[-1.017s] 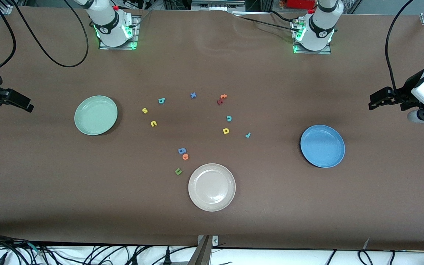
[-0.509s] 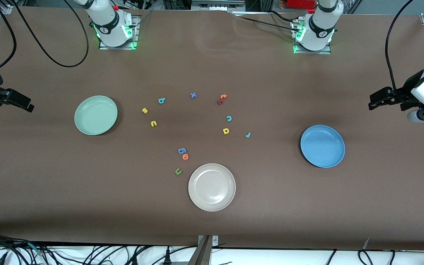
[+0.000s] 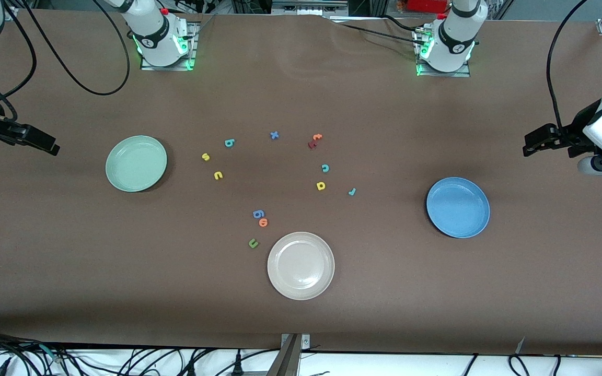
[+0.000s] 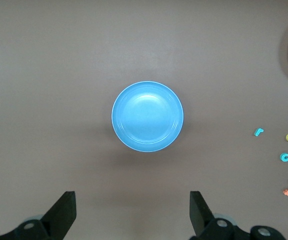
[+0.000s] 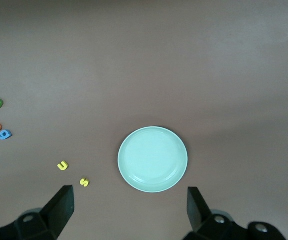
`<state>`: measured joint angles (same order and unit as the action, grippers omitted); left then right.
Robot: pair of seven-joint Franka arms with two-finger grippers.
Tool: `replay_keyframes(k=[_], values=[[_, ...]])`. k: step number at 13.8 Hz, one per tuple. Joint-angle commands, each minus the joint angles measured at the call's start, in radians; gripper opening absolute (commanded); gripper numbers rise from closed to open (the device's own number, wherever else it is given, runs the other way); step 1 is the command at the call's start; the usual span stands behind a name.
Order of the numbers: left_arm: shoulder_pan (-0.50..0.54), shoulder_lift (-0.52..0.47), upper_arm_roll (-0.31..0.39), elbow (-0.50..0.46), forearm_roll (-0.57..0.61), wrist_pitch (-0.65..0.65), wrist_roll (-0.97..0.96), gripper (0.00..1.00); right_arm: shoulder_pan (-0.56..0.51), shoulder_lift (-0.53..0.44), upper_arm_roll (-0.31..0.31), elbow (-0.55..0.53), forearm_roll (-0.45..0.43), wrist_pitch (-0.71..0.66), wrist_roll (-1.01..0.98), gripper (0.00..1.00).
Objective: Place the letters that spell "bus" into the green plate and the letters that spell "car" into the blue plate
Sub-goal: 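Reach the right gripper to teal q while the left gripper reaches teal r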
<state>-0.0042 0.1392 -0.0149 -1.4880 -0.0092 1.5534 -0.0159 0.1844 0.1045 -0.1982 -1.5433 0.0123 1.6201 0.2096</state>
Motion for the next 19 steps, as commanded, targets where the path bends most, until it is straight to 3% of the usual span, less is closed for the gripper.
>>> replay_keyframes(k=[1,6,12,16,19], values=[[-0.003,-0.006,-0.005,-0.008,0.035,-0.001,0.01,1.0,0.003,-0.019,0.011,-0.012,0.014,-0.011,0.019,1.0],[-0.016,0.045,-0.01,-0.009,0.034,-0.006,0.004,1.0,0.004,-0.017,0.014,-0.024,0.014,-0.011,0.047,1.0],[-0.189,0.141,-0.02,-0.009,0.017,0.016,-0.128,1.0,0.004,-0.032,0.046,-0.083,0.014,-0.009,0.069,1.0],[-0.25,0.22,-0.022,-0.02,-0.043,0.137,-0.214,1.0,0.004,-0.028,0.129,-0.095,0.015,-0.006,0.295,1.0],[-0.281,0.273,-0.023,-0.028,-0.072,0.213,-0.219,1.0,0.004,-0.032,0.213,-0.161,0.015,0.017,0.491,0.99]])
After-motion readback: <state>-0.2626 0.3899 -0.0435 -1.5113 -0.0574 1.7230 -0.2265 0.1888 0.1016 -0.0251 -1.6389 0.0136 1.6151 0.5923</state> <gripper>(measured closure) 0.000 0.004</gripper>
